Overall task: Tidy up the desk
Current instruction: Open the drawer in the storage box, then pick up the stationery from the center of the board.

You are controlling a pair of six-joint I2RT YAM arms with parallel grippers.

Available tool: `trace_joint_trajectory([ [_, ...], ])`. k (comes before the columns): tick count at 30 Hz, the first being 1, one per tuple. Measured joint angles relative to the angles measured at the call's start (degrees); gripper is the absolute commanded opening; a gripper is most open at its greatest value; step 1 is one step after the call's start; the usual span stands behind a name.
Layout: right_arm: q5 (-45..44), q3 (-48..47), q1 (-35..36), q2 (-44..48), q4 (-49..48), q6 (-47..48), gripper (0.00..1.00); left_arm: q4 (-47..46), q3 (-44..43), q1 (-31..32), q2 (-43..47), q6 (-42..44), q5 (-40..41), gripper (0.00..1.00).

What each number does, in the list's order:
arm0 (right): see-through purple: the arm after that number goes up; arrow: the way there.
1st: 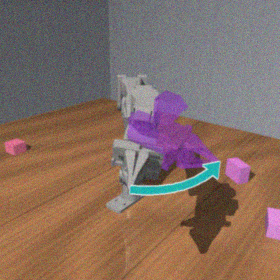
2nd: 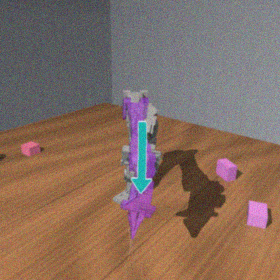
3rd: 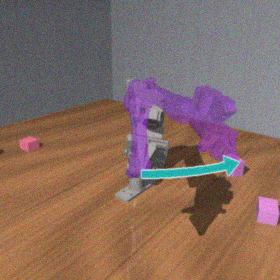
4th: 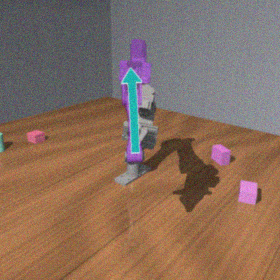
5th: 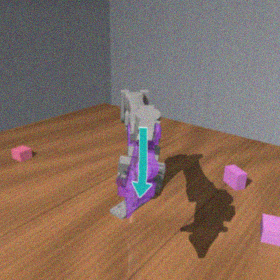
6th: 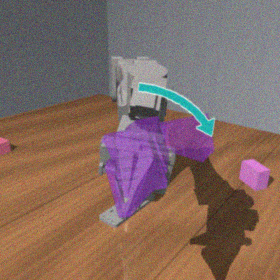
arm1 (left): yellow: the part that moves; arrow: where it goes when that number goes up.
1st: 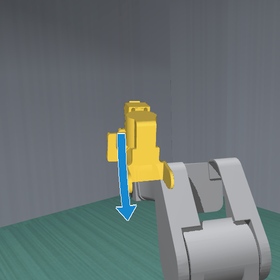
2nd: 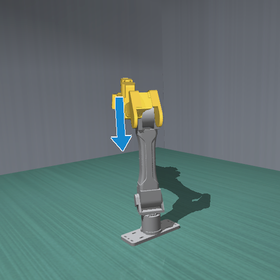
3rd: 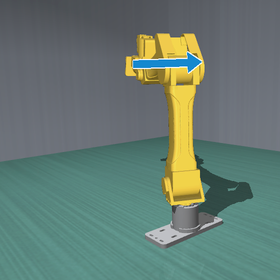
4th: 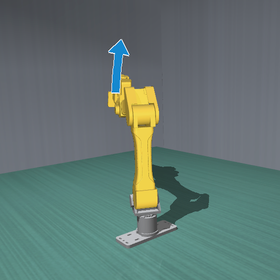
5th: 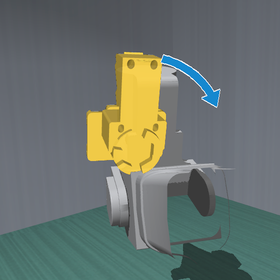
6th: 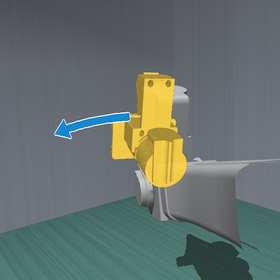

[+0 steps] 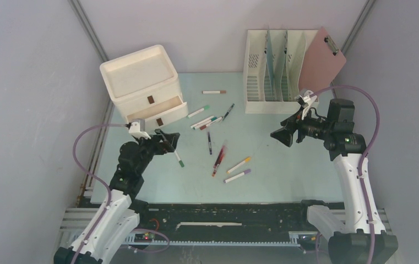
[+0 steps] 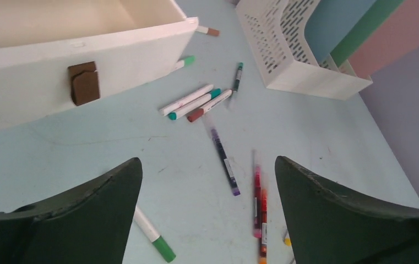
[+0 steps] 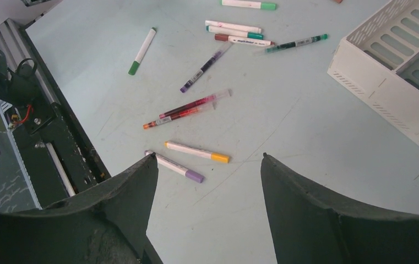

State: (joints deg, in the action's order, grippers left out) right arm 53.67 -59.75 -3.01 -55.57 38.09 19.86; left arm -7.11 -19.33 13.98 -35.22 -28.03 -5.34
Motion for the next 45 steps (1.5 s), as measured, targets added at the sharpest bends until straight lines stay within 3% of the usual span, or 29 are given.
trace_joint_trajectory([
  [6, 1.81, 0.00, -0.81, -1.97, 1.18, 3.28, 0.76, -5.07, -0.28, -0.02, -2.62, -0.28, -5.62, 1.00],
  [11, 2.36, -0.31, -0.22, -7.50, 4.57, 6.99, 0.76, -6.36, -4.33, 0.68, -9.81, -1.14, -11.80, 1.00],
  [18, -1.03, -0.94, 6.03, -13.20, 9.31, 13.66, 0.76, -2.89, -9.38, 9.55, -14.93, 1.22, -11.89, 1.00],
  [29, -10.69, -1.84, 17.05, -19.56, 11.06, 18.27, 0.76, -0.72, -15.23, 17.03, -23.26, 5.79, -1.01, 1.00],
  [38, -14.58, -1.84, 17.66, -19.78, 9.88, 16.52, 0.78, 1.73, -19.06, 23.08, -33.24, 5.14, 12.61, 0.96],
  [45, -16.87, -1.86, 17.81, -19.78, 8.37, 13.77, 0.78, 7.41, -28.61, 27.43, -45.53, 0.22, 24.52, 0.90],
])
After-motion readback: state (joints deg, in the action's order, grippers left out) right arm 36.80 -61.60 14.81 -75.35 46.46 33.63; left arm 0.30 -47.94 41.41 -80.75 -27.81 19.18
